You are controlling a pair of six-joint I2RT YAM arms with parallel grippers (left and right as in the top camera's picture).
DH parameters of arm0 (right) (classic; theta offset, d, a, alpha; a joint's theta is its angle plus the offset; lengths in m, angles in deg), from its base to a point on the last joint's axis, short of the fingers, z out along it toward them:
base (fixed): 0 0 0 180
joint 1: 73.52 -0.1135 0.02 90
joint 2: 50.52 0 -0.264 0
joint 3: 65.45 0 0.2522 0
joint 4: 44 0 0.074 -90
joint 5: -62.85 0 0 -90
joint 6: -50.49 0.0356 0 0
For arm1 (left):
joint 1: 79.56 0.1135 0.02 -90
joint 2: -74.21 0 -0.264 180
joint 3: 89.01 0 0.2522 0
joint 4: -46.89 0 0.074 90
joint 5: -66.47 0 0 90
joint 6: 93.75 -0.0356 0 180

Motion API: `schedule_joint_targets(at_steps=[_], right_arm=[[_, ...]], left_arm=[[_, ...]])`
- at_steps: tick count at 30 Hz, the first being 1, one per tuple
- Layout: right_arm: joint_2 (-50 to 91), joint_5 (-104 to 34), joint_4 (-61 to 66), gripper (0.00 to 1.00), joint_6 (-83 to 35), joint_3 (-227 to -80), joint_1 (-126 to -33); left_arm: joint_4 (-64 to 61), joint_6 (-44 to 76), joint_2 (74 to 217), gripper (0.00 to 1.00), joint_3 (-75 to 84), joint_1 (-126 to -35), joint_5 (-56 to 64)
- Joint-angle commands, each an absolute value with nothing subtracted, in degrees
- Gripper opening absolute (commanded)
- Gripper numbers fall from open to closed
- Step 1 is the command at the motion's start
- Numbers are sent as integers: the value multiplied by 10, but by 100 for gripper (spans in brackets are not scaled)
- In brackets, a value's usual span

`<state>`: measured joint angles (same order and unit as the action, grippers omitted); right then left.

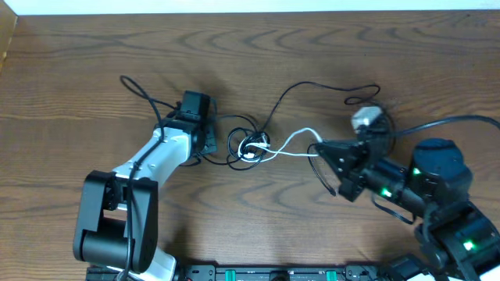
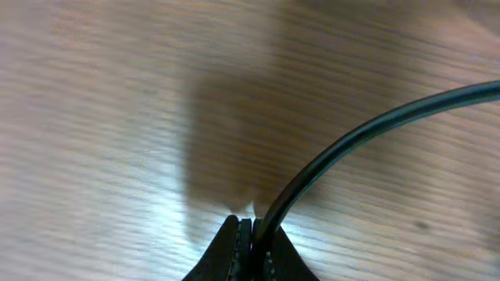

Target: Untangle cables

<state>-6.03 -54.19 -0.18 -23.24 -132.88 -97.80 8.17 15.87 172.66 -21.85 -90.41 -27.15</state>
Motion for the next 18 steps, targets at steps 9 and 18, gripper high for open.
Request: schedule_joint_targets(at_steps=[9,18], right_arm=[[-122,-496,82,1,-182,-1335,-849],[-123,-357,187,1,-181,-1335,-803]], left_arm=[[58,206,1715,8,-206,-784,-233],[53,206,1715,8,-209,-743,-197]])
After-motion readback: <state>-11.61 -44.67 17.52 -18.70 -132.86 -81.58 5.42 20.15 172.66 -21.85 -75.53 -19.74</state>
